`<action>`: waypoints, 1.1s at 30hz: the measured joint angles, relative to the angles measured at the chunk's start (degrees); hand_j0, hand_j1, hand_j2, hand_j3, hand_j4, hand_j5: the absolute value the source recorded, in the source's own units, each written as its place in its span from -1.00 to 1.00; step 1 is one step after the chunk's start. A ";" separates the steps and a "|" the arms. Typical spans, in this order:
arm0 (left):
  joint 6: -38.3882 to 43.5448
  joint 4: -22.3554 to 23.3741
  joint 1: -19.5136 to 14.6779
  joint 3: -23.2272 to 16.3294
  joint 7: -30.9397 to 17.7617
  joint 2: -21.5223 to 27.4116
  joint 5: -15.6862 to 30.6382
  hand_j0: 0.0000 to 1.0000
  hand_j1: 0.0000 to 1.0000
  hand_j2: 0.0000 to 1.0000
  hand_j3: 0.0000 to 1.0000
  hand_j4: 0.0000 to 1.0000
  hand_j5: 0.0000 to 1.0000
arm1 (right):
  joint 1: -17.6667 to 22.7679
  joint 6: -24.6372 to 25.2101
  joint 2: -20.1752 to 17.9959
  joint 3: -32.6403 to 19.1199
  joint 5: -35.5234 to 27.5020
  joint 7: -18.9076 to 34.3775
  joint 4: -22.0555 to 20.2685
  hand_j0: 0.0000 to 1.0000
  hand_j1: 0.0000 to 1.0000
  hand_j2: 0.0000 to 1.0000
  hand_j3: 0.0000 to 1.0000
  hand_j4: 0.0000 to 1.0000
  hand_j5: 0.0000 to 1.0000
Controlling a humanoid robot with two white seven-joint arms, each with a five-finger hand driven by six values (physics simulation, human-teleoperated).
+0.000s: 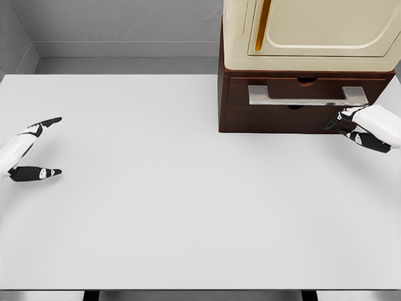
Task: Put the switch into the drawer with left arm, and close the drawer with right arm
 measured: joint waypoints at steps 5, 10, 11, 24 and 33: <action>-0.01 0.25 -0.09 -0.04 -0.04 0.03 -0.30 1.00 1.00 1.00 1.00 1.00 1.00 | 1.40 0.15 -0.02 0.32 -2.20 -0.22 -0.39 0.10 0.10 0.10 0.10 0.10 0.10; -0.04 0.38 0.00 -0.28 -0.09 -0.03 -0.67 1.00 1.00 1.00 1.00 1.00 1.00 | 4.84 -0.97 -1.47 1.33 -4.05 0.43 -1.94 0.10 0.10 0.10 0.10 0.10 0.10; -0.04 0.39 0.09 -0.29 -0.09 -0.03 -0.70 1.00 1.00 1.00 1.00 1.00 1.00 | 4.92 -1.04 -2.06 1.35 -4.25 0.44 -1.96 0.10 0.10 0.10 0.10 0.10 0.10; -0.04 0.35 0.18 -0.59 -0.10 -0.10 -0.90 1.00 1.00 1.00 1.00 1.00 1.00 | 5.89 -1.21 -5.36 -0.79 -5.74 0.23 -2.56 0.10 0.10 0.10 0.10 0.10 0.10; -0.04 0.39 0.09 -0.68 -0.10 -0.14 -1.02 1.00 1.00 1.00 1.00 1.00 1.00 | 3.78 -1.22 -2.74 -2.49 -5.48 0.39 -1.98 0.10 0.10 0.10 0.10 0.10 0.10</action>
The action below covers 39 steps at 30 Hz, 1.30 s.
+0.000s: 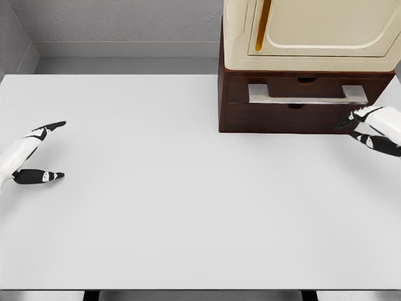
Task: Put the switch into the drawer with left arm, and close the drawer with right arm
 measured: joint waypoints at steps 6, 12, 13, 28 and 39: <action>0.05 -0.16 0.09 0.15 0.01 0.00 0.01 1.00 1.00 1.00 1.00 1.00 1.00 | -0.53 -2.09 1.60 1.59 6.08 3.23 0.29 0.11 0.11 0.11 0.11 0.11 0.11; 0.01 -0.20 0.09 -0.06 0.00 -0.53 -0.37 1.00 1.00 1.00 1.00 1.00 1.00 | 1.85 -0.30 0.24 1.20 1.19 0.51 0.01 0.11 0.11 0.11 0.11 0.11 0.11; 0.00 -0.21 0.09 -0.07 0.00 -0.55 -0.39 1.00 1.00 1.00 1.00 1.00 1.00 | 1.85 -0.21 0.01 1.14 0.92 0.37 -0.01 0.11 0.11 0.11 0.11 0.11 0.11; 0.00 -0.17 0.09 -0.01 0.00 -0.67 -0.53 1.00 1.00 1.00 1.00 1.00 1.00 | 2.99 0.00 -2.71 0.99 0.29 -0.05 -0.25 0.00 0.00 0.00 0.00 0.00 0.00; 0.00 -0.14 0.00 0.03 0.00 -0.70 -0.54 1.00 1.00 1.00 1.00 1.00 1.00 | 2.64 0.01 -2.43 1.24 0.73 -0.16 -0.30 -0.01 -0.01 -0.01 -0.01 -0.01 -0.01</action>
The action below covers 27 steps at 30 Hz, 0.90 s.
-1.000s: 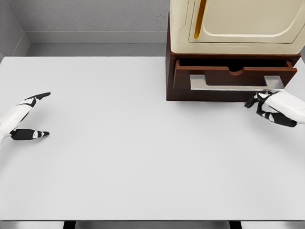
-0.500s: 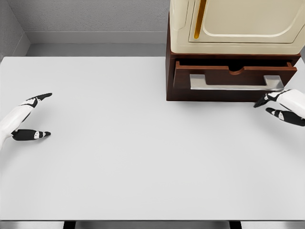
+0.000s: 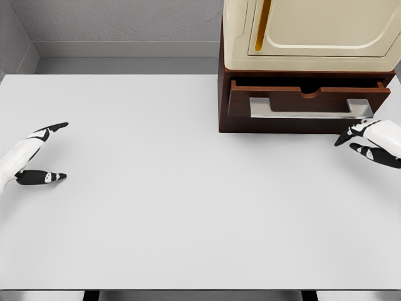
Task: Put the switch into the drawer with left arm, and close the drawer with right arm
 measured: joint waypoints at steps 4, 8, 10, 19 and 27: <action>0.00 0.00 0.09 -0.01 0.00 0.00 0.00 1.00 1.00 1.00 1.00 1.00 1.00 | -0.53 0.00 0.65 0.19 0.04 0.06 0.77 -0.01 -0.01 -0.01 -0.01 -0.01 -0.01; 0.01 -0.03 0.00 0.05 0.00 0.00 -0.01 1.00 1.00 1.00 1.00 1.00 1.00 | -2.72 -0.11 1.41 0.63 2.13 0.15 1.35 0.00 0.00 0.00 0.00 0.00 0.00; 0.01 -0.06 0.09 0.11 0.01 0.00 -0.04 1.00 1.00 1.00 1.00 1.00 1.00 | -3.87 -0.01 1.90 0.89 3.72 0.20 1.82 0.00 0.00 0.00 0.00 0.00 0.00; 0.03 -0.12 0.09 0.23 0.01 0.02 -0.03 1.00 1.00 1.00 1.00 1.00 1.00 | -5.98 0.39 2.35 1.91 5.99 0.16 2.83 0.00 0.00 0.00 0.00 0.00 0.00; 0.05 -0.18 0.09 0.36 0.01 0.03 -0.01 1.00 1.00 1.00 1.00 1.00 1.00 | -7.91 0.26 3.76 1.58 10.47 0.33 3.82 0.00 0.00 0.00 0.00 0.00 0.00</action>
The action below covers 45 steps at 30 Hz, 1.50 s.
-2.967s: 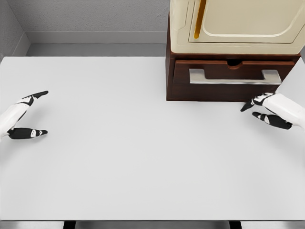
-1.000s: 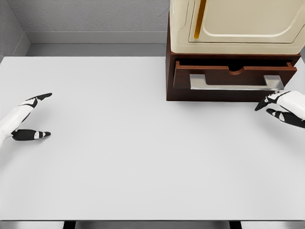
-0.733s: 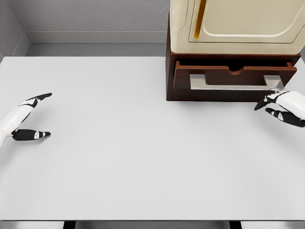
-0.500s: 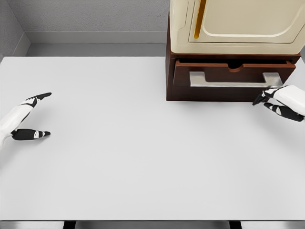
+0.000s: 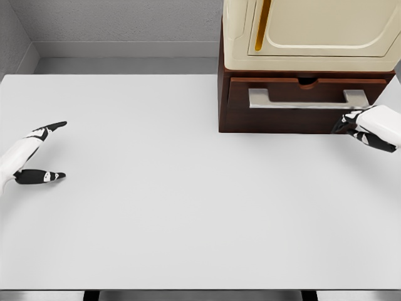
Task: Put the switch into the drawer with left arm, and close the drawer with right arm
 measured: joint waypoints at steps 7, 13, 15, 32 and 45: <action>0.02 -0.05 0.00 0.11 0.00 0.01 0.03 1.00 1.00 1.00 1.00 1.00 1.00 | -1.67 0.26 1.38 -0.39 3.36 0.69 0.76 0.00 0.00 0.00 0.00 0.00 0.00; 0.01 0.06 0.00 0.07 0.00 0.01 0.01 1.00 1.00 1.00 1.00 1.00 1.00 | 0.26 1.68 1.12 -0.37 -2.66 0.71 0.01 0.00 0.00 0.00 0.00 0.00 0.00; 0.00 0.14 -0.09 -0.01 0.00 0.00 0.01 1.00 1.00 1.00 1.00 1.00 1.00 | 1.41 1.70 0.09 0.10 -5.69 0.77 -0.60 0.00 0.00 0.00 0.00 0.00 0.00; -0.05 0.36 0.00 -0.30 -0.01 -0.03 -0.08 1.00 1.00 1.00 1.00 1.00 1.00 | 3.78 -0.25 -7.63 2.74 -10.58 1.66 -2.51 0.06 0.06 0.06 0.06 0.06 0.06; -0.05 0.36 -0.09 -0.30 -0.01 -0.03 -0.08 1.00 1.00 1.00 1.00 1.00 1.00 | 6.51 -0.27 -7.76 2.04 -11.24 1.30 -11.69 0.10 0.10 0.10 0.10 0.10 0.10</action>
